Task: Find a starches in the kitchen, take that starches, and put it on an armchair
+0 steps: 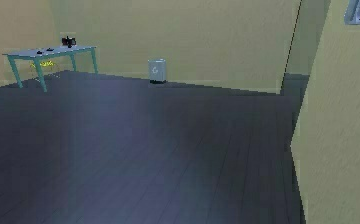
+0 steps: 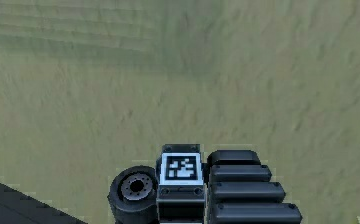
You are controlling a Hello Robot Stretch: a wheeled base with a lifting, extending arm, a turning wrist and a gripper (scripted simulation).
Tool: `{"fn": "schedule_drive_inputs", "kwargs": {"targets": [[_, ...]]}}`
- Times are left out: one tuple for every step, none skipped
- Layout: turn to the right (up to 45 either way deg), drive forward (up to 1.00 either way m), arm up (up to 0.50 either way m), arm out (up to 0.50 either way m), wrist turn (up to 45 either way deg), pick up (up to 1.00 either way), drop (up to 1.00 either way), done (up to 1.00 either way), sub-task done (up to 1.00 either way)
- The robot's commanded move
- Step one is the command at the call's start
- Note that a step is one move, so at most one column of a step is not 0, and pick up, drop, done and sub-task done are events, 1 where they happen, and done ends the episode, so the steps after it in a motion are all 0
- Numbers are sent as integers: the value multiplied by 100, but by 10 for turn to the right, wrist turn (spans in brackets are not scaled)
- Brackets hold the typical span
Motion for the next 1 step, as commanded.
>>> {"fn": "schedule_drive_inputs", "kwargs": {"targets": [[-30,0,0,0,0,0,0,0,0]]}}
